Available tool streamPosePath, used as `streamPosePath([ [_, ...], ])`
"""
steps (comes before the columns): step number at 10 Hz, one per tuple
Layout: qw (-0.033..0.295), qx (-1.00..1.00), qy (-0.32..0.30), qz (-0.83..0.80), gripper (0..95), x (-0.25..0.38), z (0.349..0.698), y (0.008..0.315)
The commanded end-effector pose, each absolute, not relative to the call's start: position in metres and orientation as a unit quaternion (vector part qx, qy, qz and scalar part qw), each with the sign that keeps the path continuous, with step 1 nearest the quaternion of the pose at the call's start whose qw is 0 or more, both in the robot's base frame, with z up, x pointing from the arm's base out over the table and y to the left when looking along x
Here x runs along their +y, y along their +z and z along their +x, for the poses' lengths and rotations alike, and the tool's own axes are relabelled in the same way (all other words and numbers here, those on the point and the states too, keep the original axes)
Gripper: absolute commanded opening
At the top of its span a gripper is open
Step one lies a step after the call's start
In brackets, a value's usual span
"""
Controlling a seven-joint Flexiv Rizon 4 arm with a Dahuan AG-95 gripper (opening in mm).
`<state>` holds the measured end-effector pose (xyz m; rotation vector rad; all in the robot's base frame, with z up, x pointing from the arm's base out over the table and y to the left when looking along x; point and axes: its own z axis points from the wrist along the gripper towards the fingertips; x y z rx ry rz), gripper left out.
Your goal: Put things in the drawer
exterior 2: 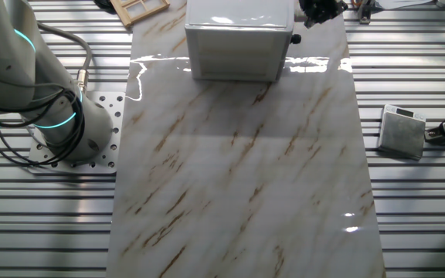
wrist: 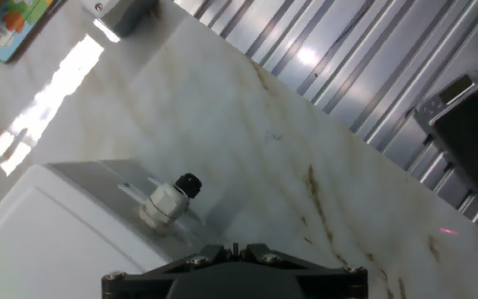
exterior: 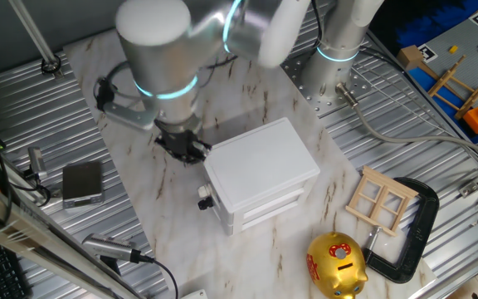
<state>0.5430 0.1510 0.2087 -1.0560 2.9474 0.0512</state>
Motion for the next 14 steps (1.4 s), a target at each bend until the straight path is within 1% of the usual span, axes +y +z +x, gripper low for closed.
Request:
streamPosePath([
  [1, 0.007, 0.935, 0.016, -0.353, 0.0, 0.133, 0.536, 0.212],
  [3, 0.010, 0.932, 0.021, -0.361, 0.0, 0.110, 0.526, 0.214],
  [4, 0.006, 0.933, 0.021, -0.360, 0.0, 0.108, 0.525, 0.215],
  [6, 0.000, 0.941, 0.026, -0.338, 0.0, 0.108, 0.525, 0.215],
  [8, 0.001, 0.949, 0.031, -0.314, 0.0, 0.108, 0.525, 0.215],
  [12, -0.006, 0.947, 0.030, -0.320, 0.0, 0.106, 0.524, 0.215],
  [14, -0.007, 0.946, 0.028, -0.323, 0.0, 0.092, 0.529, 0.213],
])
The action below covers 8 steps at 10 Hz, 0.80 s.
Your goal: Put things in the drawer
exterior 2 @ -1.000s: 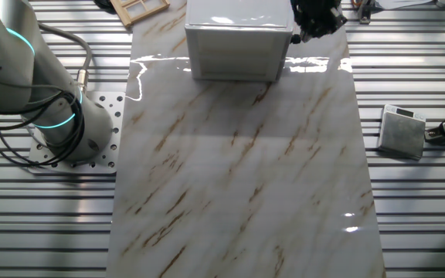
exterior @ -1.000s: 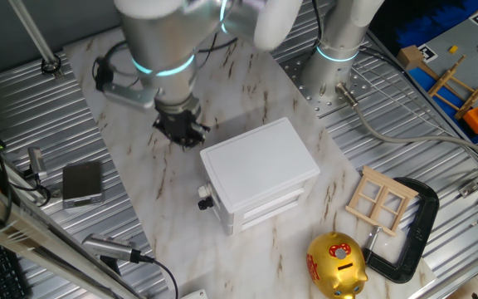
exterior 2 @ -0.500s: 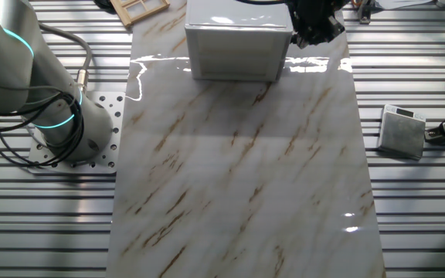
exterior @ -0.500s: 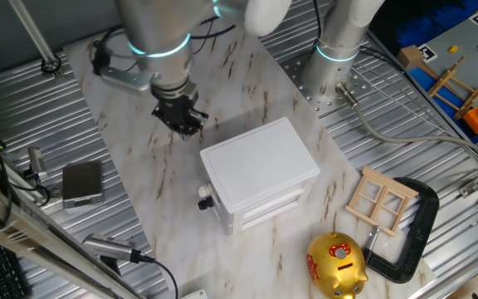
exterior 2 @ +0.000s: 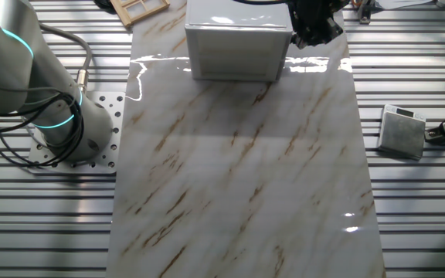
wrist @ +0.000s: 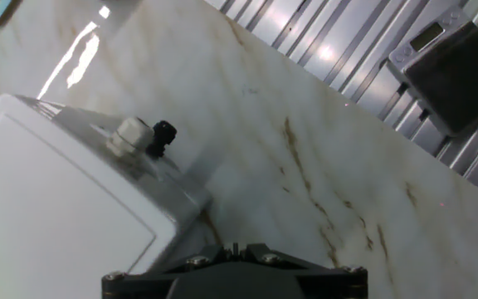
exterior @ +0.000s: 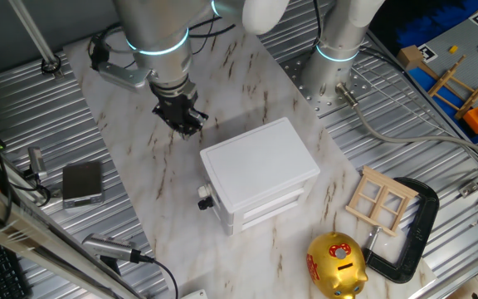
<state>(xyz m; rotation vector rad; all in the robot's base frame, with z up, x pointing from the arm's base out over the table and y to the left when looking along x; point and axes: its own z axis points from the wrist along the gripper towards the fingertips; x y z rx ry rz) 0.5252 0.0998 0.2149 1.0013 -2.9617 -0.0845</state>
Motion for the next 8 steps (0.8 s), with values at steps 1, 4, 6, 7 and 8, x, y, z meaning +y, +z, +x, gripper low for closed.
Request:
streamPosePath([
  [1, 0.011, -0.942, -0.028, 0.334, 0.0, 0.071, 0.539, 0.208],
  [4, 0.009, -0.930, -0.029, 0.366, 0.0, 0.023, 0.554, 0.193],
  [6, 0.005, -0.922, -0.035, 0.386, 0.0, -0.009, 0.560, 0.181],
  [7, 0.005, -0.922, -0.037, 0.385, 0.0, -0.012, 0.559, 0.179],
  [8, 0.008, -0.922, -0.033, 0.385, 0.0, -0.008, 0.557, 0.182],
])
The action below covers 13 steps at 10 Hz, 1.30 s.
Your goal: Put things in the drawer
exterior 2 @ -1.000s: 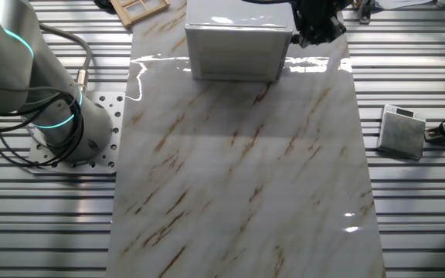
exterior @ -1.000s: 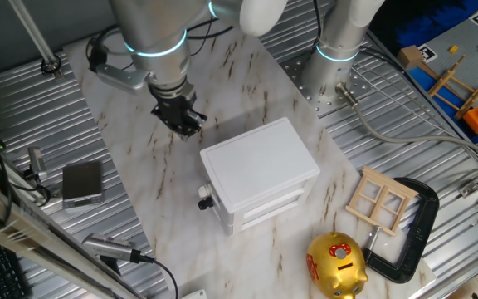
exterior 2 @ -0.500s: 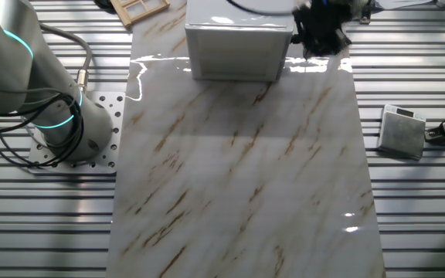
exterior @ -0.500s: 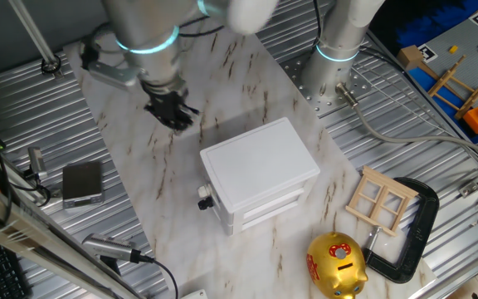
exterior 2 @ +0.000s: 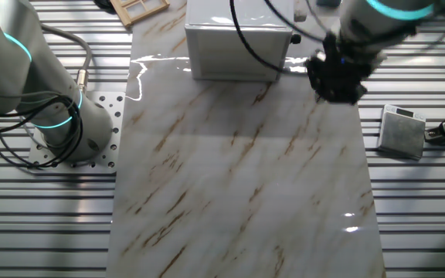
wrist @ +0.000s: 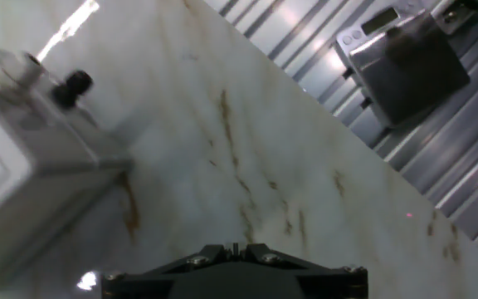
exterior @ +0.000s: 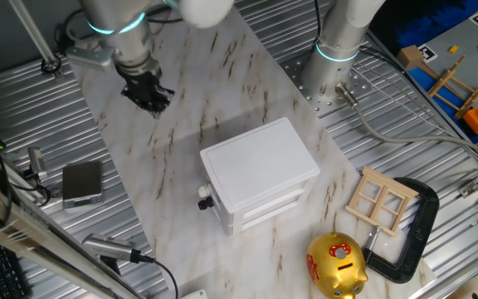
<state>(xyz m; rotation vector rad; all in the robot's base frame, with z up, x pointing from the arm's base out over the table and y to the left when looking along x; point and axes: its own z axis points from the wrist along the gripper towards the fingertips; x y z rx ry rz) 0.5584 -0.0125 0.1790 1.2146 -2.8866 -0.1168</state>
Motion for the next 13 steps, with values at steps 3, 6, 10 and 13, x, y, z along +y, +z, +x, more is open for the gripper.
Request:
streamPosePath([
  [3, 0.013, -0.933, -0.027, 0.359, 0.0, 0.016, 0.545, 0.188],
  [6, 0.012, -0.945, -0.024, 0.326, 0.0, 0.016, 0.545, 0.188],
  [10, 0.010, -0.948, -0.022, 0.317, 0.0, 0.016, 0.545, 0.188],
  [13, 0.012, -0.948, -0.018, 0.318, 0.0, 0.000, 0.551, 0.181],
])
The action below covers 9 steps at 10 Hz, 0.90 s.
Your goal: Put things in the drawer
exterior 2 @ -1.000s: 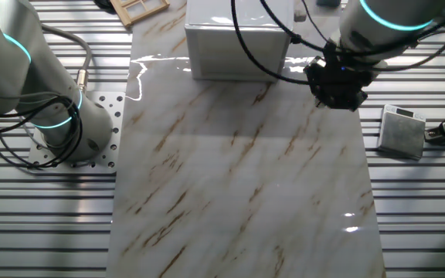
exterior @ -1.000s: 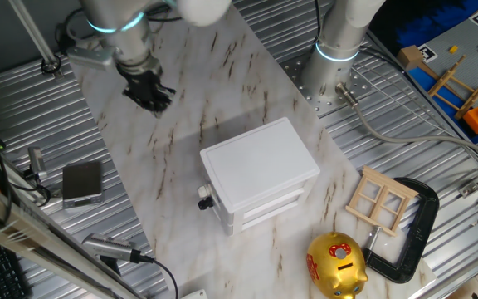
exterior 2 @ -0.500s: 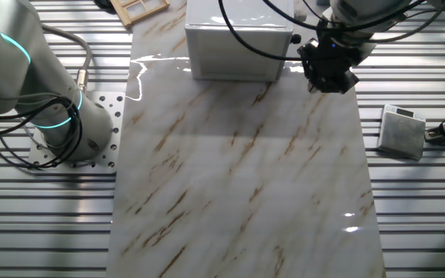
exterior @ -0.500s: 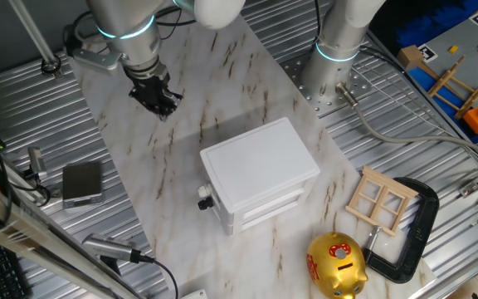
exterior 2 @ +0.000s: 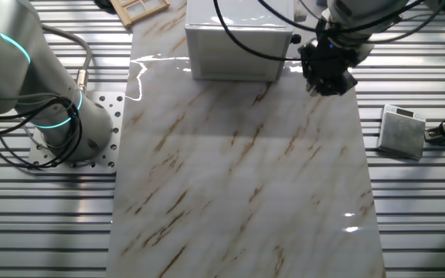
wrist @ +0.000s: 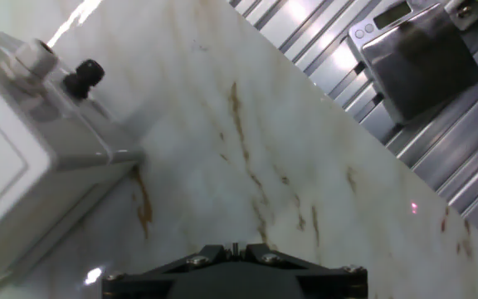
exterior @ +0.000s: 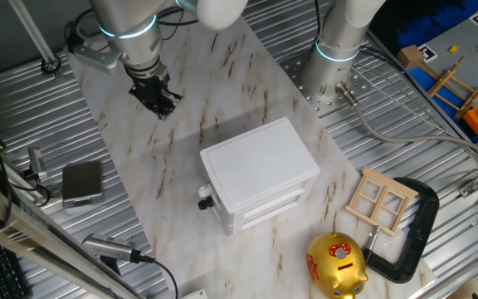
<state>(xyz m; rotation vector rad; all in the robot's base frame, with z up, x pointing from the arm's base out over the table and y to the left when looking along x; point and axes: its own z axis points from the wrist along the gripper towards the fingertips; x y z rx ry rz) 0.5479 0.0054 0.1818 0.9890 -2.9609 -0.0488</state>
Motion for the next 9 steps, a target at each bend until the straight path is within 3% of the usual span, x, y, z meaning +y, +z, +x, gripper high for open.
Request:
streamPosePath([
  [1, 0.016, -0.942, -0.015, 0.335, 0.0, -0.016, 0.557, 0.177],
  [9, 0.017, -0.929, -0.015, 0.368, 0.0, -0.071, 0.561, 0.150],
])
